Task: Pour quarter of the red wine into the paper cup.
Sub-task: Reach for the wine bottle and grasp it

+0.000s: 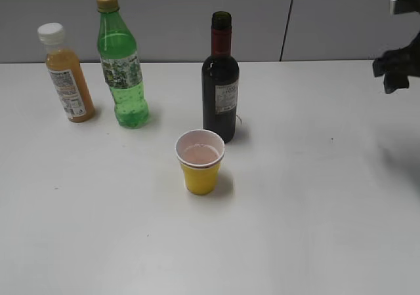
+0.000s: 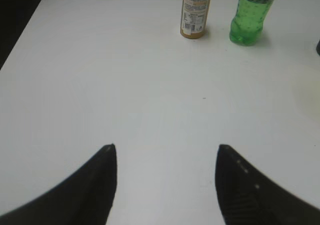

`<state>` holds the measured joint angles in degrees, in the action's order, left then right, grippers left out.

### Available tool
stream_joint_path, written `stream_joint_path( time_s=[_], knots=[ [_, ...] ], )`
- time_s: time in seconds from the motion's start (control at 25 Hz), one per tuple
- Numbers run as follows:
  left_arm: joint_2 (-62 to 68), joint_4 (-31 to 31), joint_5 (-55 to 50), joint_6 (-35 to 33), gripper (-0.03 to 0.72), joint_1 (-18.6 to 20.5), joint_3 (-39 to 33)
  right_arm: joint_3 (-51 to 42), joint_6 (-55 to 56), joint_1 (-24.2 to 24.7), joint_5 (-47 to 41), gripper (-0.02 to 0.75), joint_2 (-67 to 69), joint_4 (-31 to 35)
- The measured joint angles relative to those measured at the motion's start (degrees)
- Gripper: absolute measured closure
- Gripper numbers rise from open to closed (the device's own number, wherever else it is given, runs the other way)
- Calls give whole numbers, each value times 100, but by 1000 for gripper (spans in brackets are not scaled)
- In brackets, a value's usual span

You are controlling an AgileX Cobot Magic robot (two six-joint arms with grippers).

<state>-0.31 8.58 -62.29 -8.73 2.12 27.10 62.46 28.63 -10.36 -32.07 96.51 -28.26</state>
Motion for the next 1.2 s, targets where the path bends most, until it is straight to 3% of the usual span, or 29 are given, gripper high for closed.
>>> stream_joint_path(
  time_s=[0.24, 0.4, 0.56, 1.0, 1.2],
  knots=[
    [0, 0, 0, 0, 232, 0, 0, 1851, -2084, 33, -2418, 142, -6, 2084],
    [0, 0, 0, 0, 232, 0, 0, 2598, -2863, 64, -3530, 142, -90, 2634],
    [0, 0, 0, 0, 232, 0, 0, 2603, -3015, 206, -3645, 142, -503, 2940],
    [0, 0, 0, 0, 232, 0, 0, -450, -3128, 348, -3724, 143, -3344, 2968],
    [0, 0, 0, 0, 232, 0, 0, -1922, -3128, 348, -3197, 143, -4894, 2987]
  ],
)
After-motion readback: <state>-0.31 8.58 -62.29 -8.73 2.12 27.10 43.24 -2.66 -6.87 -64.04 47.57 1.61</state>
